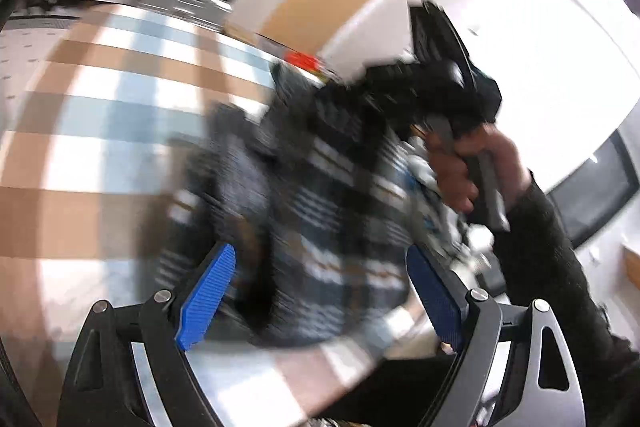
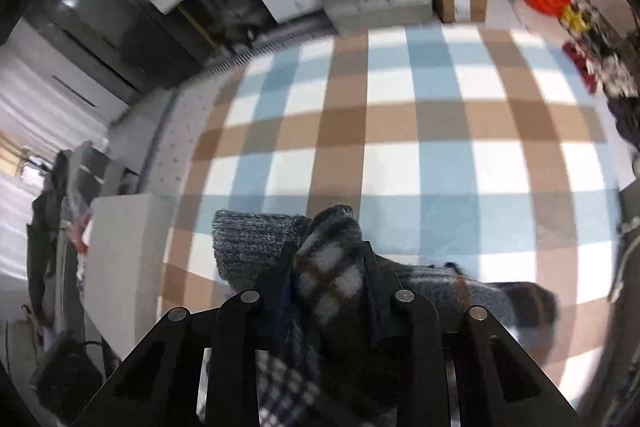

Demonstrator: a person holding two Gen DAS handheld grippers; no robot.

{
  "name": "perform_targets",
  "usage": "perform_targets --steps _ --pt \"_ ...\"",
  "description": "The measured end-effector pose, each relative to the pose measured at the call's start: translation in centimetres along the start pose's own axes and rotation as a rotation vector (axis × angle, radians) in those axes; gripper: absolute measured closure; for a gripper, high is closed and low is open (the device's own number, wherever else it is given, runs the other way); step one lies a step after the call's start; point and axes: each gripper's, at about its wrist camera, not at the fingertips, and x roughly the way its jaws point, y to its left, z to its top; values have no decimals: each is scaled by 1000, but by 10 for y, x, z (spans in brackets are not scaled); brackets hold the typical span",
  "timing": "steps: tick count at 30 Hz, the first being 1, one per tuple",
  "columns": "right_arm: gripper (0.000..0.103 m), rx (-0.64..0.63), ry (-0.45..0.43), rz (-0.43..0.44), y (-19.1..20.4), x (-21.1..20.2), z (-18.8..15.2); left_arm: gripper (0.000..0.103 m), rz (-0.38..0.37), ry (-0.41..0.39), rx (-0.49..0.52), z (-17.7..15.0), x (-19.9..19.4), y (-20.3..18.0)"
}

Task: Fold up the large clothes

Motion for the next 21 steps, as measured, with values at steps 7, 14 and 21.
perform_targets --steps 7,14,21 --pt "76 119 68 -101 -3 61 24 18 -56 93 -198 0 35 41" --pt "55 137 94 -82 -8 68 29 18 -32 187 -179 -12 63 32" --pt "18 96 -182 313 -38 -56 -17 18 -67 233 -262 -22 78 40"
